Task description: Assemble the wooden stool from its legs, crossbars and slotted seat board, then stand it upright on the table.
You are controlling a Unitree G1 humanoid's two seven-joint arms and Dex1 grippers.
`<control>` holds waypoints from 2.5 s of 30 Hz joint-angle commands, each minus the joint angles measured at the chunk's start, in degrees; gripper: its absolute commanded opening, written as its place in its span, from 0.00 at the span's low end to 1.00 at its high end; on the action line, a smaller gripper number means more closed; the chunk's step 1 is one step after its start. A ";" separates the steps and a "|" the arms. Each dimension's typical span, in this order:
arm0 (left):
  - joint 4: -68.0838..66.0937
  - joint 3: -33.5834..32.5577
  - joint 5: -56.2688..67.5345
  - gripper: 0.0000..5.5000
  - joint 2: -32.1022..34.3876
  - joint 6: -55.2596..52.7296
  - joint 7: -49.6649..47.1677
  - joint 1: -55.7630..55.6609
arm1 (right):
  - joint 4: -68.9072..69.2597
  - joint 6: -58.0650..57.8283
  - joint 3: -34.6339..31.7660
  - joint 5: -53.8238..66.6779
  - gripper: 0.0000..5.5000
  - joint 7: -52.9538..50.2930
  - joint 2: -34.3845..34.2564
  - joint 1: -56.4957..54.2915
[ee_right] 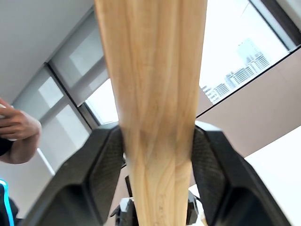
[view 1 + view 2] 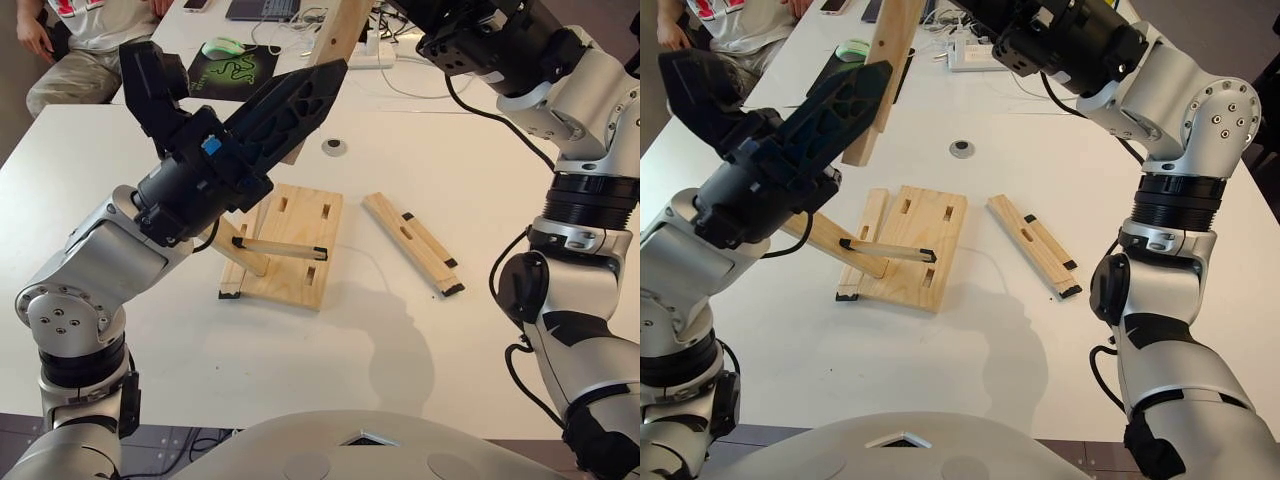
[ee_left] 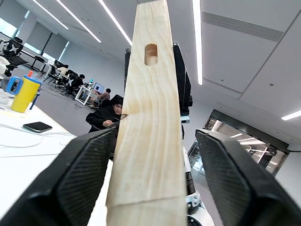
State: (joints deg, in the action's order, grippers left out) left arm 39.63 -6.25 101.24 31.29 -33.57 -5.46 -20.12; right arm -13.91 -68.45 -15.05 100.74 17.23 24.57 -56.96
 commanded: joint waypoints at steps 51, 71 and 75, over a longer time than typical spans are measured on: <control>-53.31 -3.95 -20.89 0.63 8.39 -27.57 21.29 -30.08 | 29.63 86.21 35.51 -87.07 0.38 23.71 -15.38 72.60; -58.81 -7.60 -31.62 0.63 3.69 -34.32 26.20 -32.68 | 27.06 87.95 40.26 -87.57 0.38 23.38 -14.13 71.51; -62.53 -6.13 -35.82 0.63 3.31 -35.15 30.33 -36.15 | 24.63 90.14 40.88 -90.30 0.38 20.38 -15.75 71.48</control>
State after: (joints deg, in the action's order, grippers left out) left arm -21.16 -13.21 67.75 34.71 -67.83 22.90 -53.38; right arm 12.92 21.50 25.68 12.36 39.27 9.38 14.33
